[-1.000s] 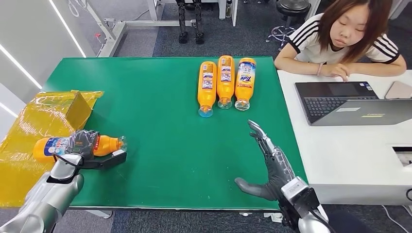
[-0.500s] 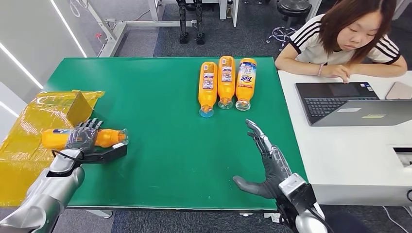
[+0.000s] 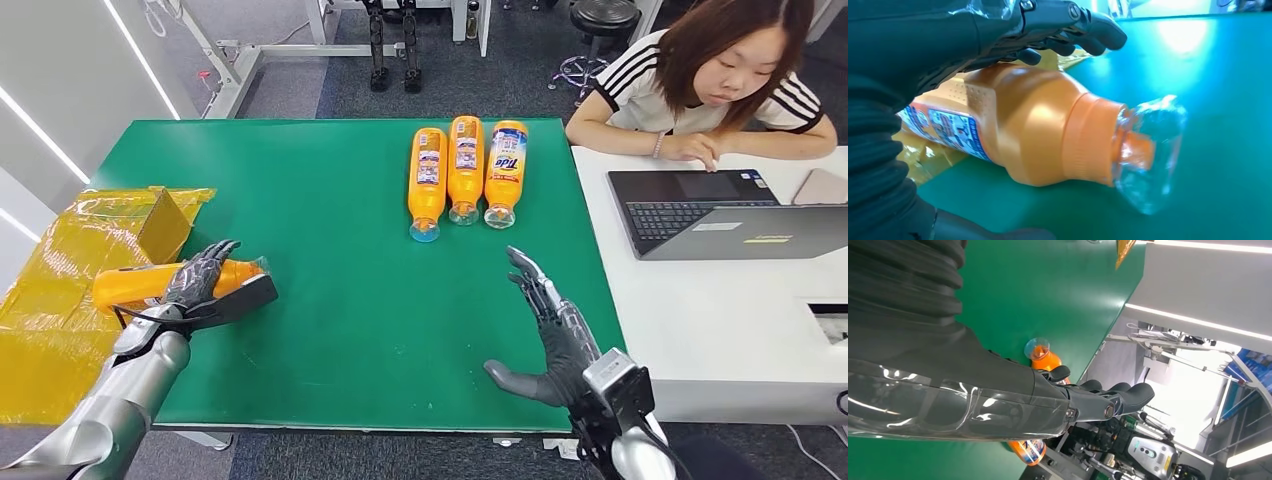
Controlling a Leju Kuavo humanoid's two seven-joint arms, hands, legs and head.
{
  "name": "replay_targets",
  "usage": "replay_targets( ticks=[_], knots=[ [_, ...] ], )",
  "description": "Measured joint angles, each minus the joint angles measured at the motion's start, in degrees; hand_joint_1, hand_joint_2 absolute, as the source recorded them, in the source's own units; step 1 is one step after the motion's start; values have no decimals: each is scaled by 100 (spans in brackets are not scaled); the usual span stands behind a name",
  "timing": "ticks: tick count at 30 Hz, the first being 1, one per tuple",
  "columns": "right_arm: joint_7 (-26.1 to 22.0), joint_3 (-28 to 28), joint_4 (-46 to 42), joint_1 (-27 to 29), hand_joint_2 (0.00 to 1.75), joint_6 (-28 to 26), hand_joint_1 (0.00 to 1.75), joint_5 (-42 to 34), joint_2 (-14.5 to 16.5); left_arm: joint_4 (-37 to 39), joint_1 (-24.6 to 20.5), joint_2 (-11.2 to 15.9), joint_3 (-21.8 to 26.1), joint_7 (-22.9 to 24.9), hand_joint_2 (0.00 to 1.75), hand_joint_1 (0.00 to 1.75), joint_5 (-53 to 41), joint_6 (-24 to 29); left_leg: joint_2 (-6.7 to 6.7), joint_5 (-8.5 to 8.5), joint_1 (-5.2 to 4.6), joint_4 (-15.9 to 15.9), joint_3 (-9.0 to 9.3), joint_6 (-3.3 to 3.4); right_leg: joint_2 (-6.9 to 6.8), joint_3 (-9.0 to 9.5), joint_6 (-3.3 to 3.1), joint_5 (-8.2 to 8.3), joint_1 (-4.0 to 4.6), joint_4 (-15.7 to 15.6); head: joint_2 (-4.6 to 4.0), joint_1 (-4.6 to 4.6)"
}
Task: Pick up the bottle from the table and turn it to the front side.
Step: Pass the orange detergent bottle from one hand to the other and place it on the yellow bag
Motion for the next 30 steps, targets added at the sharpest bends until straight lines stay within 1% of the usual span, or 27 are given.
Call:
replay_targets(
  ticks=[4,6,8,12,15,17,21,24,30],
  knots=[
    [14,-50,70,-41,175,54,0,-38,4,-65,44,-135,123,-354,175,0,548,-14,-3,2,0,-1,0,0,-5,1,0,0,1,1,0,1],
    [35,-88,93,-48,175,86,0,-38,17,-221,152,-259,201,-660,175,0,1145,-39,-2,3,0,0,0,1,-4,0,0,0,0,0,0,1],
    [68,-122,111,-52,175,130,0,-34,40,-535,366,-424,244,-884,175,0,1787,13,-2,2,0,1,-3,1,-3,-2,0,1,0,-1,0,1],
    [109,-143,179,-79,175,151,0,-21,89,-1593,924,-783,182,-911,175,0,2629,470,2,-1,-1,4,-16,5,6,-12,1,2,0,-4,0,3],
    [108,-145,258,-109,175,129,0,-4,134,-2538,1311,-976,-38,-917,175,0,3200,914,3,-8,-1,6,-20,10,8,-17,4,0,0,-6,0,1],
    [104,-145,302,-125,175,111,0,-4,166,-3123,1517,-1084,-202,-960,175,0,3539,1090,0,-9,0,6,-22,12,5,-18,6,-3,0,-7,0,1],
    [57,-145,373,-129,175,28,0,-14,225,-4120,1838,-1279,-529,-1044,175,0,3913,1193,1,-12,0,6,-28,15,5,-22,7,-3,1,-8,0,1],
    [14,-145,401,-124,175,-20,0,-7,266,-4663,1992,-1395,-782,-1040,175,0,4011,1197,1,-12,0,6,-29,16,6,-23,7,-3,1,-8,0,2],
    [7,-145,435,-123,175,-48,0,-2,302,-5157,2135,-1450,-996,-1036,175,0,4064,1197,2,-12,0,6,-28,16,6,-24,7,-3,1,-7,0,0]
  ],
)
